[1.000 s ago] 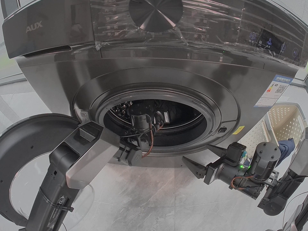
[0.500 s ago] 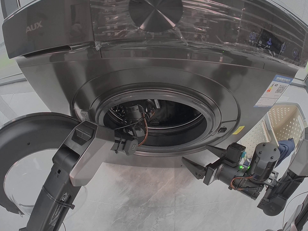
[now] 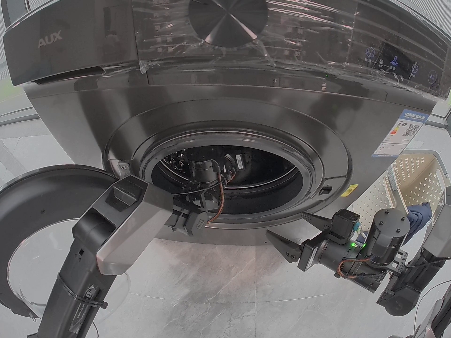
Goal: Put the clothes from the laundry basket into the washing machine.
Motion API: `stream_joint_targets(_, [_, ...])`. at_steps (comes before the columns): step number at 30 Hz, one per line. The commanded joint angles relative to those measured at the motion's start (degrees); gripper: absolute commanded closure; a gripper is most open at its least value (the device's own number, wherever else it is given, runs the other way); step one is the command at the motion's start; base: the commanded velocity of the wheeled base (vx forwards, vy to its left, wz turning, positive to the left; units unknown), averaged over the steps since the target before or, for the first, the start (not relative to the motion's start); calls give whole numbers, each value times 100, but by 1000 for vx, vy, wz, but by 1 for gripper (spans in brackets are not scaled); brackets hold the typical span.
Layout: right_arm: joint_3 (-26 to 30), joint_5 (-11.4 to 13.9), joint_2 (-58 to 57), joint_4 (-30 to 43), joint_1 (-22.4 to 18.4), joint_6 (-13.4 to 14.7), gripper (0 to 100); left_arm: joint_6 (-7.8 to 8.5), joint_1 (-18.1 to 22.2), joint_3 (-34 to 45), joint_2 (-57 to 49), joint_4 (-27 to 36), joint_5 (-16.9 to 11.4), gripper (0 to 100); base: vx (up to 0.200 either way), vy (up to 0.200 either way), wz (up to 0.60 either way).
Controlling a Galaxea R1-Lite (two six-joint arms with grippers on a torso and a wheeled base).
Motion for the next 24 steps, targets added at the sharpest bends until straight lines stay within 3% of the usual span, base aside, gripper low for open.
stream_joint_targets(1, [1, 1, 1, -4, -4, 9, 0, 162, -262, 1317, -1011, -17, -137, 0, 0, 0, 0])
stream_joint_targets(3, [1, 9, -17, -4, -13, 0, 0, 249, -394, 1933, -1415, -44, -295, 0, 0, 0, 0])
stream_joint_targets(7, [45, 9, -43, -4, -48, 9, 0, 232, -702, 3023, -2048, -105, -541, 0, 0, 0, 0])
stream_joint_targets(11, [159, 36, -87, -4, -57, 9, 0, 188, -992, 3840, -2206, -624, -480, 0, 0, 0, 0])
stream_joint_targets(15, [458, 168, -307, -4, -48, -44, 0, 372, -1220, 4833, -2523, -1380, -506, 0, 0, 0, 0])
stream_joint_targets(24, [950, 194, -1054, 5, -153, -62, 0, 346, -1844, 6872, -4157, -1476, -682, 0, 0, 0, 0])
